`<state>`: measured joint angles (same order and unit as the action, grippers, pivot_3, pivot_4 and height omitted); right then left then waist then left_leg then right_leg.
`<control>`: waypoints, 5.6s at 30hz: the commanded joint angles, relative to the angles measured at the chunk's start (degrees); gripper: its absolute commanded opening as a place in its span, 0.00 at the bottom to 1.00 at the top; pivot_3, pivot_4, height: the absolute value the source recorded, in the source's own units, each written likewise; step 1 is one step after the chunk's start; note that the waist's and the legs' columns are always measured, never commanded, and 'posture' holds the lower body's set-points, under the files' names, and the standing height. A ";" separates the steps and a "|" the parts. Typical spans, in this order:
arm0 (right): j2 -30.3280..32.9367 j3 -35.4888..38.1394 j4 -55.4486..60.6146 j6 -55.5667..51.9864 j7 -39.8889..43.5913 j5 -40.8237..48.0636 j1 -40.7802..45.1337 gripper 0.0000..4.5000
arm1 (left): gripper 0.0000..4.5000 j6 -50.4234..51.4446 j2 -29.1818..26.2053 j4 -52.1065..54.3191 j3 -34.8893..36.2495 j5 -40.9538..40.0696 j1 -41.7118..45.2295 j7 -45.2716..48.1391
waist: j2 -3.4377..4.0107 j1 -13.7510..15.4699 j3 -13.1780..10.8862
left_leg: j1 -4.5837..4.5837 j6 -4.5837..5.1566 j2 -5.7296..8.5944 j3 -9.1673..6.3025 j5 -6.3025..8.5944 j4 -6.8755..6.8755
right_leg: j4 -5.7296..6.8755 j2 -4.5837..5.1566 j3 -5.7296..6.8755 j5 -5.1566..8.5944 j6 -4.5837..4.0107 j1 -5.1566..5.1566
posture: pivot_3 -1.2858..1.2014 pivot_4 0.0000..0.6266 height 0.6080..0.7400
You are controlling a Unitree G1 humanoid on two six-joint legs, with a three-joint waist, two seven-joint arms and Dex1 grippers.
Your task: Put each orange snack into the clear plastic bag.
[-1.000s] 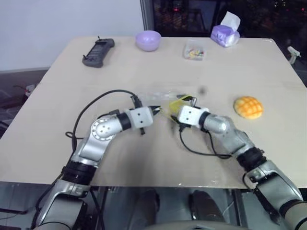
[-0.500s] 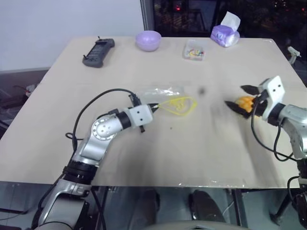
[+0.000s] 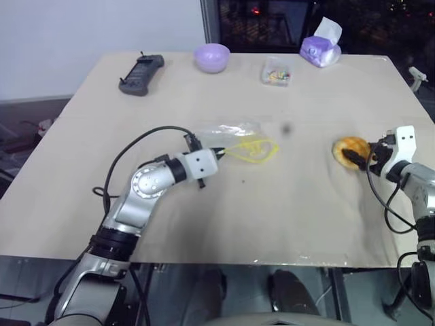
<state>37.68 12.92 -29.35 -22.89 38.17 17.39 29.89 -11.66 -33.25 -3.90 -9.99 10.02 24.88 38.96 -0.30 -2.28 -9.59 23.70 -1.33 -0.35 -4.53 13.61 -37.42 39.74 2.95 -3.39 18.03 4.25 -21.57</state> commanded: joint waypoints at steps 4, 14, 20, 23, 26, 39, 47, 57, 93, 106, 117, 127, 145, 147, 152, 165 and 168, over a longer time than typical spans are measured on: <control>-0.63 -0.31 0.54 -2.27 1.83 0.61 -2.07 0.36 | 0.00 -1.07 -0.66 1.96 0.30 0.21 0.79 0.07 | 0.00 -0.03 0.00 | 0.00 0.00 -0.01 -0.02 0.00 0.00 | 0.01 -0.01 0.02 0.00 0.00 -0.01 | 0.52 0.24 1.00; -2.04 -0.61 16.49 -2.43 9.15 7.80 -3.17 0.00 | 0.00 -1.91 -0.49 0.73 0.09 0.44 1.10 -0.27 | 0.02 -0.16 -0.02 | 0.01 0.00 -0.01 -0.02 0.00 0.00 | 0.01 -0.01 0.01 0.00 0.00 -0.02 | 0.52 0.24 1.00; -5.09 -1.76 35.30 -13.16 14.06 21.35 -5.18 0.00 | 0.00 -2.66 0.24 -0.15 -0.56 1.09 1.94 -0.70 | 0.14 0.03 -0.09 | 0.04 0.00 -0.03 -0.04 0.00 0.00 | 0.02 -0.04 0.01 0.00 0.00 -0.04 | 0.52 0.24 1.00; -6.65 -5.91 41.14 -16.07 13.12 22.69 -5.37 0.00 | 0.00 -3.23 0.51 -0.86 -0.87 1.37 2.73 -0.95 | 0.13 0.29 -0.09 | 0.07 0.00 0.00 -0.12 0.00 0.00 | 0.00 -0.02 0.10 0.00 0.00 -0.03 | 0.52 0.24 1.00; -9.45 -9.52 41.67 -17.19 10.50 21.47 -3.99 0.00 | 0.00 -3.76 1.07 -1.25 -1.35 1.28 3.35 -0.95 | 0.12 0.09 -0.08 | 0.07 0.00 -0.01 -0.13 0.00 0.00 | 0.01 -0.03 0.12 0.00 0.00 -0.04 | 0.52 0.24 1.00; -15.02 -14.22 28.14 -16.36 4.59 13.80 3.35 0.00 | 0.00 -6.86 2.48 -0.81 -2.85 0.06 4.99 1.60 | 0.12 -0.08 -0.09 | 0.06 -0.01 0.00 -0.15 0.00 0.00 | 0.02 -0.03 0.13 0.00 0.00 -0.07 | 0.52 0.24 1.00; -13.36 -15.00 25.86 -14.93 8.70 12.08 3.57 0.00 | 0.00 -8.09 2.42 -2.10 -2.84 0.72 5.61 1.69 | 0.13 -0.07 -0.09 | 0.10 -0.01 0.00 -0.14 0.00 0.00 | 0.01 -0.03 0.13 0.00 0.00 -0.09 | 0.52 0.24 1.00; -18.96 -14.76 20.46 -18.02 0.90 9.25 8.49 0.00 | 0.00 -10.66 3.47 -2.36 -4.22 -0.71 5.70 3.84 | 0.13 -0.34 -0.09 | 0.06 -0.01 -0.02 -0.12 0.00 0.01 | 0.05 -0.06 0.09 0.00 0.00 -0.10 | 0.52 0.24 1.00; 3.50 -16.30 22.43 11.77 15.36 -8.31 -4.88 0.75 | 0.00 -12.27 3.58 -7.10 -3.84 0.04 6.64 3.01 | 0.12 -0.16 -0.10 | 0.05 0.00 -0.01 -0.06 0.00 0.00 | 0.00 -0.05 0.05 0.00 0.00 -0.07 | 0.52 0.24 1.00; -3.64 -23.61 14.40 28.38 4.16 -23.94 1.79 0.75 | 0.00 -11.83 3.69 -6.78 -3.85 -0.07 6.69 3.22 | 0.11 0.16 -0.11 | 0.07 -0.03 0.02 -0.06 -0.01 -0.02 | -0.01 -0.01 0.05 0.00 0.00 -0.08 | 0.52 0.24 1.00; -2.17 -22.87 17.23 30.06 5.40 -24.07 0.57 0.20 | 0.00 -11.58 3.87 -6.69 -3.72 -0.03 6.61 2.86 | 0.11 -0.10 -0.11 | 0.06 -0.02 0.02 -0.06 -0.01 -0.02 | 0.01 -0.01 0.05 0.00 0.00 -0.08 | 0.52 0.24 1.00; -1.83 -22.66 17.54 29.70 5.16 -24.08 0.65 0.03 | 0.00 -11.61 4.00 -7.77 -3.40 -0.11 7.12 2.67 | 0.11 -0.09 -0.11 | 0.05 -0.02 0.02 -0.06 -0.01 -0.02 | 0.01 -0.01 0.04 0.00 0.00 -0.08 | 0.52 0.24 1.00; 3.39 -15.32 21.56 22.64 6.80 -19.12 12.75 0.03 | 0.00 -8.75 5.54 -12.22 2.68 -6.19 15.76 0.03 | 0.09 -0.11 -0.13 | 0.11 -0.03 0.02 -0.07 -0.02 -0.02 | -0.05 0.00 0.07 0.00 0.00 -0.09 | 0.52 0.24 1.00; 3.45 -15.46 22.79 21.40 7.54 -18.73 11.61 0.03 | 0.00 -8.27 5.53 -11.61 2.22 -6.48 14.19 0.80 | 0.09 -0.11 -0.13 | 0.11 -0.03 0.02 -0.07 -0.02 -0.02 | -0.04 0.01 0.07 0.00 0.00 -0.09 | 0.52 0.24 1.00; 2.08 -16.66 31.68 12.16 11.31 -14.13 7.13 0.03 | 0.00 -7.02 5.22 -10.13 2.52 -6.34 11.14 0.65 | 0.09 -0.16 -0.13 | 0.11 -0.02 0.01 -0.09 -0.01 -0.03 | -0.01 0.00 0.07 0.00 0.00 -0.10 | 0.52 0.24 1.00; -4.19 -31.87 31.20 11.11 7.35 -25.36 2.59 0.66 | 0.00 -2.60 4.79 -4.80 3.76 -6.94 7.30 0.29 | 0.08 -0.11 -0.13 | 0.09 -0.02 0.02 -0.10 -0.01 -0.06 | 0.02 -0.01 0.09 0.00 0.00 -0.09 | 0.52 0.24 1.00; -7.23 -31.44 26.62 11.19 4.83 -25.99 4.48 0.66 | 0.00 -2.01 4.74 -4.15 3.78 -6.84 7.02 0.43 | 0.08 -0.11 -0.13 | 0.09 -0.03 0.02 -0.11 -0.02 -0.06 | 0.03 -0.01 0.10 0.00 0.00 -0.09 | 0.52 0.24 1.00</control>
<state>30.66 -19.70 -2.53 -13.02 44.81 -7.97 32.35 -13.75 -28.01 -10.54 -7.24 4.23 31.79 39.71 -0.22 -2.39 -9.72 23.78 -1.37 -0.33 -4.63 13.59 -37.49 39.76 2.95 -3.30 18.03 4.25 -21.66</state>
